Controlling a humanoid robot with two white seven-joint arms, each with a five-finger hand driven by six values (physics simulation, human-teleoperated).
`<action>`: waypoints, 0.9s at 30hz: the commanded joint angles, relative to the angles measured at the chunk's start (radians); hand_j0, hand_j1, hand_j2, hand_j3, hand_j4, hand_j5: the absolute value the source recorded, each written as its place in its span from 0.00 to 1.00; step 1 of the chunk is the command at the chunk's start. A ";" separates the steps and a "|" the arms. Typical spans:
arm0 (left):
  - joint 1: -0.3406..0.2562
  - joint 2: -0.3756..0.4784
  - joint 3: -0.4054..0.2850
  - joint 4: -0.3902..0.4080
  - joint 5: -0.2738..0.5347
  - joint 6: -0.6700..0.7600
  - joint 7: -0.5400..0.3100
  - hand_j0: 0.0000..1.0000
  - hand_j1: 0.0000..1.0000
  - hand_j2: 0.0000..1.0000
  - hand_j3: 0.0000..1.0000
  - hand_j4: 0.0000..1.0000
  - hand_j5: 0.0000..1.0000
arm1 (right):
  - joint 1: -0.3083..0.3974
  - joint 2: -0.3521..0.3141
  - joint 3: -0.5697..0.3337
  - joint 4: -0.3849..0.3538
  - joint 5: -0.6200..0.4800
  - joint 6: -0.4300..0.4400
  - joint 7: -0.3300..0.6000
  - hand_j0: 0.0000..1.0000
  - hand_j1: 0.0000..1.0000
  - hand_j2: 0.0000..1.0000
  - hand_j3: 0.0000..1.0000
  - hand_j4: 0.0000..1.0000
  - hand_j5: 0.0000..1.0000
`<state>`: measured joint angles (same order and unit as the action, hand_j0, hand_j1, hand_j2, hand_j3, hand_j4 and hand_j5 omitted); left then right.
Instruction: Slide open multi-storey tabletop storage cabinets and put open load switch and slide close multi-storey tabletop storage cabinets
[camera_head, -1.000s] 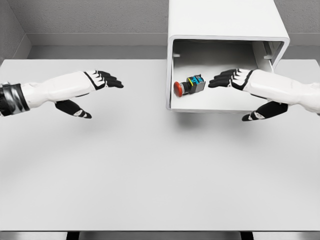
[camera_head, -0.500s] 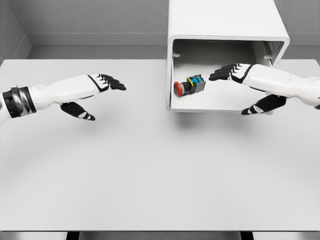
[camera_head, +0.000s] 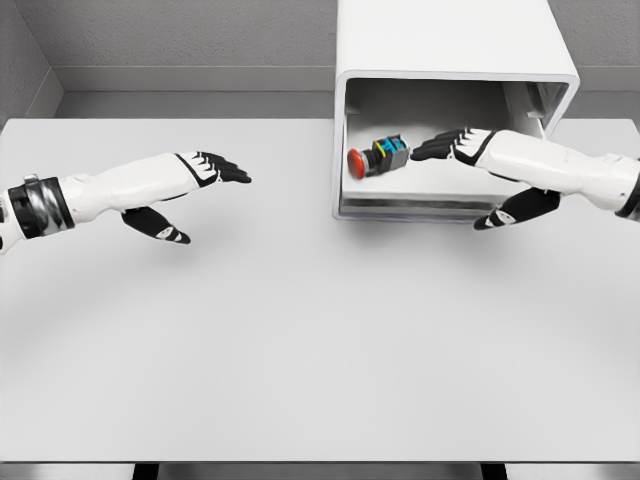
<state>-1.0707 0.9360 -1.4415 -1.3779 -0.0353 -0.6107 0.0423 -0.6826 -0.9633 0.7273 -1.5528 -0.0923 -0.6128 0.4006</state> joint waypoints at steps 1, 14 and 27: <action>0.000 -0.002 0.003 0.002 0.006 0.000 0.001 1.00 1.00 1.00 1.00 1.00 1.00 | -0.002 0.003 0.000 0.007 -0.007 0.002 0.000 1.00 1.00 1.00 1.00 1.00 1.00; 0.060 -0.042 0.069 0.066 0.006 0.000 -0.002 1.00 1.00 1.00 1.00 1.00 1.00 | -0.064 0.090 0.043 0.102 -0.003 0.002 0.037 1.00 1.00 1.00 1.00 1.00 1.00; 0.156 -0.043 0.181 0.085 0.003 0.000 -0.006 1.00 1.00 1.00 1.00 1.00 1.00 | -0.098 0.077 0.037 0.123 -0.004 0.002 0.037 1.00 1.00 1.00 1.00 1.00 1.00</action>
<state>-0.9127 0.8937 -1.2802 -1.2994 -0.0389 -0.6107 0.0367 -0.7808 -0.8843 0.7647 -1.4300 -0.0891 -0.6131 0.4375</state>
